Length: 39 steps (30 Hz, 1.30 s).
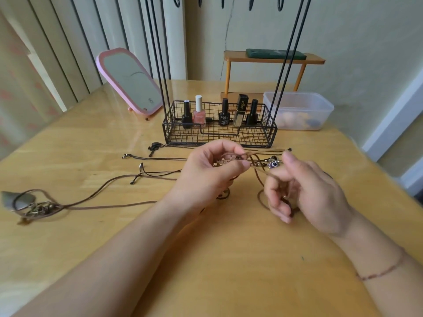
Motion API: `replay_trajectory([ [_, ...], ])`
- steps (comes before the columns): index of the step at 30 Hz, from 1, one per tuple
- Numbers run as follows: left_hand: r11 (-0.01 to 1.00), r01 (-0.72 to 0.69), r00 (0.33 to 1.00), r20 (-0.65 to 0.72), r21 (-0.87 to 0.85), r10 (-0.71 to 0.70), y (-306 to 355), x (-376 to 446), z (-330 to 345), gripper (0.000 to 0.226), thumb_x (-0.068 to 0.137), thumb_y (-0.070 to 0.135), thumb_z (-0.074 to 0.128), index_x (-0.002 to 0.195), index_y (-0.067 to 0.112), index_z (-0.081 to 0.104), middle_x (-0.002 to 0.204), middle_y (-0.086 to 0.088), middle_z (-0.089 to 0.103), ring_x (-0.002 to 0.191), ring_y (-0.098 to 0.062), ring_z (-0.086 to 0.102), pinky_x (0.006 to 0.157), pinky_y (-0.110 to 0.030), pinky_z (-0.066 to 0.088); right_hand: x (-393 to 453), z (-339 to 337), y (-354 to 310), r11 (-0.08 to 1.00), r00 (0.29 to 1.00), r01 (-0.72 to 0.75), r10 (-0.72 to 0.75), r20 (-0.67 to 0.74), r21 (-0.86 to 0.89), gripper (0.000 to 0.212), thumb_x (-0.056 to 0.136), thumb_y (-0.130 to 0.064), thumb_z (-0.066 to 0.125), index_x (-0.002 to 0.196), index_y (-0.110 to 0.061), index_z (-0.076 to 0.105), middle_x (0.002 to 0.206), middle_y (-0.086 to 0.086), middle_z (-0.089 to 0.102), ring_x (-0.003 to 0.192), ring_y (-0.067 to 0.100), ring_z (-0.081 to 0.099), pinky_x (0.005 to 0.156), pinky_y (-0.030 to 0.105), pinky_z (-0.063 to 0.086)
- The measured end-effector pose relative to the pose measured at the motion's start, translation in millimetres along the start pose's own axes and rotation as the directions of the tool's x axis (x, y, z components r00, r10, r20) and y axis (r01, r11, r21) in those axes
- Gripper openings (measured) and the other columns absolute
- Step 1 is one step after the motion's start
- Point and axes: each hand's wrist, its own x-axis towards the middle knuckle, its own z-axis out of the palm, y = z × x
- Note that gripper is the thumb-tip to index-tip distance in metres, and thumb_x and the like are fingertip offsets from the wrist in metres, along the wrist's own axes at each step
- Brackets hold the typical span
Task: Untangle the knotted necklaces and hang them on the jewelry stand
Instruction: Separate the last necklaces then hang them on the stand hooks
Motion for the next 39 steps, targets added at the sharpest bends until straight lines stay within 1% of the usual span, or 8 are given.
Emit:
replay_trajectory([
  [9,0.995,0.055,0.997,-0.058,-0.086,-0.06,2,3,-7,0.02,0.085,0.004,0.053,0.075,0.02,0.058,0.062,0.002,0.055,0.046,-0.014,0.044,0.045,-0.019,0.025,1,-13,-11,0.92,0.978,-0.195,0.208,-0.001,0.341,0.054,0.088,-0.042,0.036,0.066,-0.009,0.073,0.044,0.013,0.043,0.034,0.018,0.035,0.041,0.024,0.03],
  [13,0.993,0.061,0.995,-0.077,-0.104,-0.069,3,5,-10,0.025,0.094,-0.001,0.048,0.079,0.018,0.055,0.068,-0.002,0.057,0.046,-0.015,0.04,0.044,-0.018,0.024,-3,-12,3,0.983,0.987,0.023,0.008,0.163,-0.185,0.055,0.094,-0.054,0.047,0.076,-0.009,0.073,0.057,0.009,0.063,0.049,0.026,0.061,0.049,0.029,0.048],
  [15,0.995,0.061,0.994,-0.085,-0.08,-0.067,3,5,-11,0.026,0.097,-0.001,0.046,0.081,0.017,0.054,0.066,-0.001,0.054,0.048,-0.014,0.038,0.043,-0.018,0.024,-4,-9,12,0.788,0.96,0.279,-0.207,0.191,-0.549,0.065,0.097,-0.066,0.041,0.071,-0.015,0.073,0.063,0.003,0.068,0.066,0.023,0.07,0.055,0.036,0.053],
  [19,0.996,0.051,0.997,-0.051,-0.072,-0.054,1,6,-13,0.027,0.096,0.0,0.047,0.08,0.02,0.057,0.067,-0.007,0.045,0.051,-0.015,0.033,0.044,-0.02,0.022,0,-14,11,0.751,0.835,0.338,-0.518,-0.187,-0.568,0.041,0.101,-0.049,0.047,0.084,-0.025,0.076,0.065,-0.006,0.069,0.061,0.005,0.064,0.052,0.033,0.051],
  [22,0.996,0.045,0.999,0.004,-0.079,-0.045,1,6,-15,0.018,0.086,0.007,0.052,0.079,0.022,0.06,0.068,-0.013,0.042,0.051,-0.016,0.034,0.043,-0.019,0.026,4,-15,14,0.899,0.873,0.138,-0.308,-0.378,-0.415,0.023,0.085,-0.046,0.066,0.103,-0.034,0.071,0.08,-0.01,0.07,0.076,0.009,0.066,0.065,0.03,0.054],
  [25,0.997,0.043,0.997,0.064,-0.057,-0.04,1,5,-15,0.011,0.083,0.011,0.056,0.081,0.02,0.06,0.073,-0.017,0.041,0.051,-0.016,0.035,0.043,-0.019,0.028,8,-5,17,0.859,0.987,-0.056,-0.03,-0.16,-0.509,0.055,0.079,-0.046,0.079,0.13,-0.039,0.058,0.11,-0.024,0.068,0.11,-0.006,0.06,0.09,0.016,0.047],
  [33,0.993,0.026,1.0,0.012,-0.116,-0.025,1,8,-24,0.015,0.079,0.006,0.055,0.076,0.021,0.058,0.059,0.001,0.042,0.049,-0.012,0.034,0.045,-0.021,0.025,4,-24,3,0.993,0.987,-0.053,0.036,-0.156,-0.108,0.01,0.089,-0.023,0.065,0.079,-0.021,0.066,0.057,0.003,0.055,0.047,0.022,0.051,0.05,0.037,0.051],
  [39,0.938,-0.048,0.982,-0.188,-0.344,-0.019,7,11,-33,0.025,0.087,0.0,0.038,0.078,0.022,0.048,0.057,0.006,0.029,0.049,-0.01,0.026,0.045,-0.023,0.019,2,-45,-3,0.953,0.924,-0.195,0.099,-0.369,-0.234,0.049,0.081,-0.057,0.053,0.075,-0.011,0.069,0.05,0.004,0.041,0.038,0.011,0.034,0.043,0.021,0.031],
])
